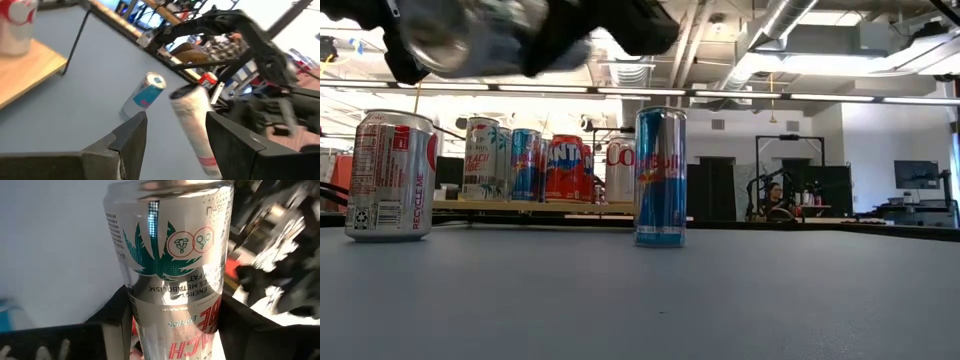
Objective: Place canned beverage on shelf
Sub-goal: Put the white pink soda can on the shelf aligned with the other white pink soda cans
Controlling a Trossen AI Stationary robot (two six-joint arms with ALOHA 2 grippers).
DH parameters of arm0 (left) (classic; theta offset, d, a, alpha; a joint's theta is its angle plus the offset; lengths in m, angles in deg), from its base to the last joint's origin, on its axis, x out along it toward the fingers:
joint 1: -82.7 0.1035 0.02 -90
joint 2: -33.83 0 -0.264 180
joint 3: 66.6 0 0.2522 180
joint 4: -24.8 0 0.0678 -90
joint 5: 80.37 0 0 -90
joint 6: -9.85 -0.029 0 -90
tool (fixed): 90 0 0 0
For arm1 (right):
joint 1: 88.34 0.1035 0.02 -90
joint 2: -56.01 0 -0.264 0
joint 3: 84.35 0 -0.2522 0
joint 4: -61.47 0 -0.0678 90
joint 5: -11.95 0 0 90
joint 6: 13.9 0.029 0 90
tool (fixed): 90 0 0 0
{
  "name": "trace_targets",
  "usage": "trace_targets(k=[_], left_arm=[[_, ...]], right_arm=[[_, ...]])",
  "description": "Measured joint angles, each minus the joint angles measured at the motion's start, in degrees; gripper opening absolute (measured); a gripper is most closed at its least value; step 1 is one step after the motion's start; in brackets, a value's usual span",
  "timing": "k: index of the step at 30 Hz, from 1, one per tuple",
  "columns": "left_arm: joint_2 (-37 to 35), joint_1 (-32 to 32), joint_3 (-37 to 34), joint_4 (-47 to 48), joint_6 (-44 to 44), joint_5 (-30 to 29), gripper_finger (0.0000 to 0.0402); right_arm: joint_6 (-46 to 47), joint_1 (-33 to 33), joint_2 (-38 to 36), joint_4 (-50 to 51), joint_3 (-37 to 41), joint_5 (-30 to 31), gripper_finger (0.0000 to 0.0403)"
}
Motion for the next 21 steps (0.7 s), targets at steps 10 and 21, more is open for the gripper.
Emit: trace_targets(k=[10, 21], left_arm=[[8.2, 0.0, 0.0, -6.0, 1.7, 1.7, 0.0191], [16.9, 0.0, 0.0, -16.0, -6.3, 9.0, 0.0192]], right_arm=[[-18.5, -1.9, 0.0, -8.8, 0.0, 0.5, 0.0198], [-27.3, -2.4, 0.0, -14.9, 0.0, -0.2, 0.0199]])
